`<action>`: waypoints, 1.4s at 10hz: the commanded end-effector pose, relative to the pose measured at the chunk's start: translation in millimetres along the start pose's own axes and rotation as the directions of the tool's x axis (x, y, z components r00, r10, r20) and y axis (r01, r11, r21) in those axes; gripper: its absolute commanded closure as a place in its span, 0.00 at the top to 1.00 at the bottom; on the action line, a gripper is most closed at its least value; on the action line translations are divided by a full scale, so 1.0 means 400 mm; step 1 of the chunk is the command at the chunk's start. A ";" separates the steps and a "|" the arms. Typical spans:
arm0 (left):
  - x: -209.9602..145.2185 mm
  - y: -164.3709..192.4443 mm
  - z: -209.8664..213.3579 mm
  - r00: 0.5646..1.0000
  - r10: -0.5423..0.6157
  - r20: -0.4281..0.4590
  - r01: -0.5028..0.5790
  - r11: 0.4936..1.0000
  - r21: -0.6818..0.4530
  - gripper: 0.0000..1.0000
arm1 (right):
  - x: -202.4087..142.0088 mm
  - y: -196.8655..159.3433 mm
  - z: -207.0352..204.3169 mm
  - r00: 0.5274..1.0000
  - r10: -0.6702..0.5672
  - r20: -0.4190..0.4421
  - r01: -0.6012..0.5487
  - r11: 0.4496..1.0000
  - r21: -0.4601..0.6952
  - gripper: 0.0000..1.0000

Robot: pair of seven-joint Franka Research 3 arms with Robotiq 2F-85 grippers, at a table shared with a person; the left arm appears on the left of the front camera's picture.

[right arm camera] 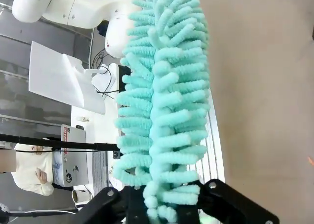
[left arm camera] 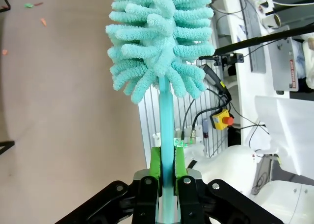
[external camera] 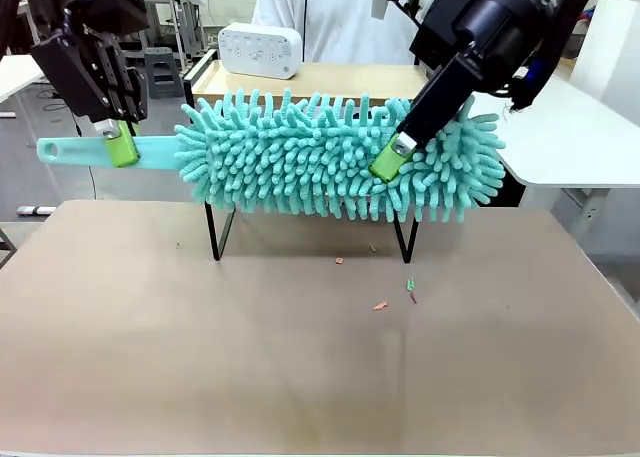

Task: Clean the shelf.
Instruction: Hand the Duster back to the human.

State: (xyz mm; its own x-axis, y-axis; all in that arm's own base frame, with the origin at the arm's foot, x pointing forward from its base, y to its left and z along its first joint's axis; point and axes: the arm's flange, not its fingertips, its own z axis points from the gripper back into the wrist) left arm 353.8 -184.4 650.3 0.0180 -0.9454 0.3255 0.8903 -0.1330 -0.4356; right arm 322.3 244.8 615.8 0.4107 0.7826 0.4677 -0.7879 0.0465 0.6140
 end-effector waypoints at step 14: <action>-0.625 0.021 0.001 0.267 0.299 0.916 -0.667 0.744 -0.049 1.00 | -0.678 -0.002 0.438 0.244 -0.362 0.900 0.471 0.855 0.216 0.00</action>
State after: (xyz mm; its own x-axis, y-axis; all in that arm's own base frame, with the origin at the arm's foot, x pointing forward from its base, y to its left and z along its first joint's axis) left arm 351.0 74.1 570.1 0.7086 0.0093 0.7055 0.5881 0.5446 -0.5979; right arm 297.3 -77.3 615.9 0.8473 0.0813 0.5248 -0.5264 0.2591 0.8098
